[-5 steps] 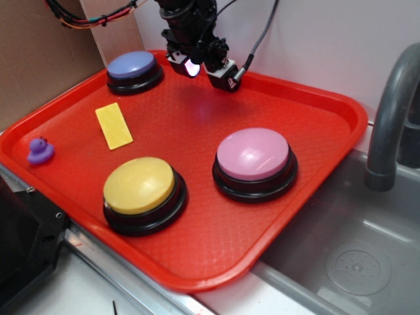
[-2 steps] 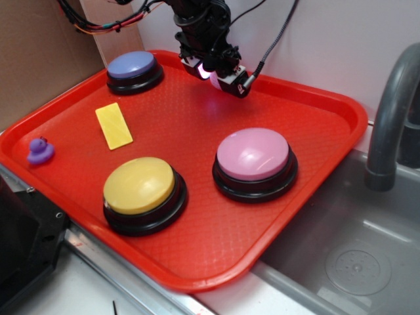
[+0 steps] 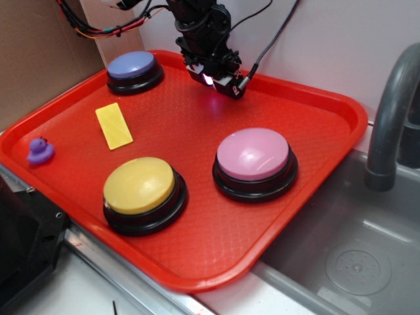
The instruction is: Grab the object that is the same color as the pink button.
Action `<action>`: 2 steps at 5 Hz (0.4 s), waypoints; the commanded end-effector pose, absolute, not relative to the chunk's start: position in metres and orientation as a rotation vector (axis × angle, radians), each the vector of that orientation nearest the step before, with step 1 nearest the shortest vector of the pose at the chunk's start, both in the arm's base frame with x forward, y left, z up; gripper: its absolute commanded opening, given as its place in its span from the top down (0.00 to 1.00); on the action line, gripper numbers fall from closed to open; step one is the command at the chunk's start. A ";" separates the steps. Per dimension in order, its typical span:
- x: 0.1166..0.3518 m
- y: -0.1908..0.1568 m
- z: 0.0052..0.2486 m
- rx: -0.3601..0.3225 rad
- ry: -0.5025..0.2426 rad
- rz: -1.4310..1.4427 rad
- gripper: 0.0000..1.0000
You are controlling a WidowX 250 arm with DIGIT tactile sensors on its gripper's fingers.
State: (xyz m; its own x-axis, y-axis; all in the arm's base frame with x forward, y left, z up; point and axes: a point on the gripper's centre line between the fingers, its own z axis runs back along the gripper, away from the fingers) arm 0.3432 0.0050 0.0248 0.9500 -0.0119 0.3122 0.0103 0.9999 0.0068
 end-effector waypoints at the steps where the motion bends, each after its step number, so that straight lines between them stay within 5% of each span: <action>1: 0.315 -0.001 0.085 0.037 -0.365 -0.111 1.00; 2: 0.282 0.003 0.113 0.022 -0.280 -0.083 1.00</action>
